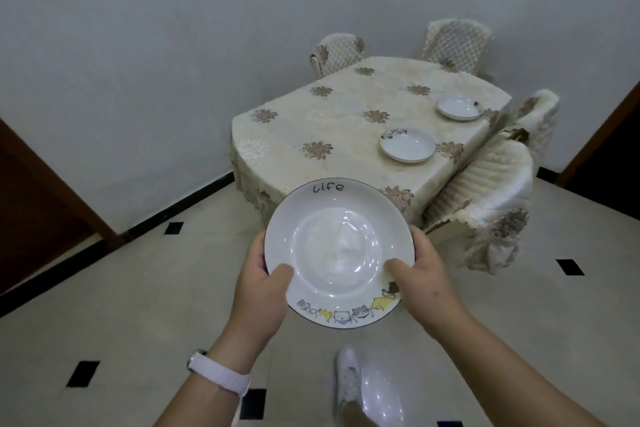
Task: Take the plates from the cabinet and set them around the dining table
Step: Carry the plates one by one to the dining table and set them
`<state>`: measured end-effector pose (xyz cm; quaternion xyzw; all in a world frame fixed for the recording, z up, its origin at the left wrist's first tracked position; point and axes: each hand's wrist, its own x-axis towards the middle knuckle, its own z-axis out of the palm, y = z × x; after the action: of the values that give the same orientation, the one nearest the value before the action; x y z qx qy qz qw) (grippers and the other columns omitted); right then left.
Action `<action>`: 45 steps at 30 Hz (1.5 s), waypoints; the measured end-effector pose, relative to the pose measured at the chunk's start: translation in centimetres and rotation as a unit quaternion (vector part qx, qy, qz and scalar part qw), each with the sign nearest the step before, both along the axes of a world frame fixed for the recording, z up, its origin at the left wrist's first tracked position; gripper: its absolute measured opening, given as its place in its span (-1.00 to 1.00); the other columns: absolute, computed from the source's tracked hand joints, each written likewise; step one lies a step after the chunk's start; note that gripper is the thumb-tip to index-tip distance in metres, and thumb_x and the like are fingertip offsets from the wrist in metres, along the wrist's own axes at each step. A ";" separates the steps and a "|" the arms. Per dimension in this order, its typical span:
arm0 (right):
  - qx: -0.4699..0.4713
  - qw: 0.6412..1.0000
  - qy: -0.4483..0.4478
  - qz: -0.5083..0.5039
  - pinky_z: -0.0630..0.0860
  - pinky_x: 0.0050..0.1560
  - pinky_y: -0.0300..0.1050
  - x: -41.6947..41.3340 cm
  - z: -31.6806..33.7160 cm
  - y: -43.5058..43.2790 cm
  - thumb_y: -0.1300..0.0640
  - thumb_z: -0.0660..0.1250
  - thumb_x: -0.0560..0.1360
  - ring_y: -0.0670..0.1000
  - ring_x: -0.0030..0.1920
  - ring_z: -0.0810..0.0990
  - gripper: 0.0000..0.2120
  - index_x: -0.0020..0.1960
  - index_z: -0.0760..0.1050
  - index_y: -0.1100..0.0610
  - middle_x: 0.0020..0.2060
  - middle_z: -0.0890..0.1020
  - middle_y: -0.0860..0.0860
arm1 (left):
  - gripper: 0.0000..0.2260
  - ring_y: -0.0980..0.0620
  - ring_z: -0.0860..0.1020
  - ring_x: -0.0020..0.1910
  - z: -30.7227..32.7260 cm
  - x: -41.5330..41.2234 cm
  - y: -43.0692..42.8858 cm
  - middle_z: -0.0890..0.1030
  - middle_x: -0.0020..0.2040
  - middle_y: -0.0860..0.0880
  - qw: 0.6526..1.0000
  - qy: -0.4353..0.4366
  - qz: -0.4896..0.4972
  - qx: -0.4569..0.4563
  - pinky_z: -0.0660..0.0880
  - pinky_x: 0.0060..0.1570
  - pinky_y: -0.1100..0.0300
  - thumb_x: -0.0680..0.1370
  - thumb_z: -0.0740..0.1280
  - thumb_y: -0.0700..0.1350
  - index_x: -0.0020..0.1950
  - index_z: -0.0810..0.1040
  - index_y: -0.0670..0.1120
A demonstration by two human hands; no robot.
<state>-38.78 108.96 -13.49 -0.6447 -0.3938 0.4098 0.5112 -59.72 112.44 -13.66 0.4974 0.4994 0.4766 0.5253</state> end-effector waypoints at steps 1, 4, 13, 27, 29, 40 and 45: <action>0.000 1.000 -0.001 0.004 0.60 -0.23 -0.01 0.1 -0.2 1.7 0.41 0.22 0.41 0.01 -0.17 0.63 -0.53 0.08 0.50 -0.13 -0.13 0.65 -0.08 | -0.51 0.04 0.63 0.06 -0.2 0.1 1.6 0.67 0.05 0.08 1.000 0.004 0.002 0.000 0.57 -0.03 0.09 0.34 0.21 -0.25 0.18 0.55 0.14; 0.002 1.000 0.003 0.012 0.61 -0.17 0.00 0.9 -0.7 7.2 0.40 0.22 0.42 0.00 -0.13 0.63 -0.53 0.11 0.48 -0.13 -0.09 0.65 -0.08 | -0.49 0.06 0.62 0.09 -0.5 0.9 6.7 0.66 0.09 0.08 1.000 0.011 0.011 0.002 0.57 -0.02 0.09 0.35 0.22 -0.24 0.22 0.53 0.16; -0.022 0.999 -0.007 0.024 0.60 -0.11 -0.06 6.0 -0.1 22.6 0.34 0.24 0.42 -0.14 -0.11 0.62 -0.52 0.07 0.43 -0.24 -0.08 0.63 -0.19 | -0.58 0.08 0.63 0.00 0.7 5.8 21.6 0.67 -0.01 0.13 0.999 0.033 0.013 -0.002 0.53 -0.22 0.31 0.39 0.25 -0.25 0.14 0.55 0.16; -0.053 0.998 0.009 0.020 0.63 -0.12 -0.04 7.5 -1.6 35.2 0.29 0.23 0.41 -0.11 -0.17 0.65 -0.51 0.21 0.42 -0.18 -0.07 0.65 -0.17 | -0.50 -0.05 0.63 0.04 -0.2 7.1 35.3 0.67 0.06 0.06 0.999 0.044 -0.015 -0.020 0.60 -0.08 -0.06 0.34 0.21 -0.21 0.17 0.54 0.24; -0.057 0.998 0.003 0.009 0.62 -0.12 -0.05 7.6 -2.1 36.6 0.29 0.23 0.40 -0.10 -0.15 0.65 -0.51 0.22 0.43 -0.15 -0.06 0.66 -0.14 | -0.49 -0.05 0.63 0.06 -0.7 7.1 37.4 0.67 0.08 0.06 0.998 0.046 -0.028 -0.023 0.59 -0.01 -0.08 0.34 0.21 -0.22 0.16 0.55 0.25; -0.075 0.993 -0.003 -0.090 0.55 -0.12 -0.15 3.0 -3.9 48.3 0.31 0.23 0.42 -0.07 -0.05 0.63 -0.54 0.20 0.43 -0.12 -0.06 0.65 -0.14 | -0.51 0.06 0.62 0.06 -3.0 3.7 53.2 0.67 0.04 0.14 0.990 0.043 -0.128 -0.036 0.52 -0.05 0.13 0.32 0.21 -0.21 0.17 0.53 0.19; -0.096 0.988 -0.016 -0.122 0.57 -0.12 -0.08 -1.4 -3.6 55.3 0.31 0.23 0.45 -0.06 -0.09 0.62 -0.55 0.24 0.40 -0.07 -0.07 0.63 -0.13 | -0.50 0.11 0.62 0.05 -3.2 -0.2 61.1 0.67 0.06 0.14 0.986 0.037 -0.156 -0.042 0.52 -0.04 0.15 0.33 0.21 -0.22 0.16 0.54 0.23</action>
<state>-40.15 164.25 -17.04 -0.7404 -0.2790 0.3705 0.4864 -59.96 173.58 -16.84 0.5640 0.4540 0.3487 0.5951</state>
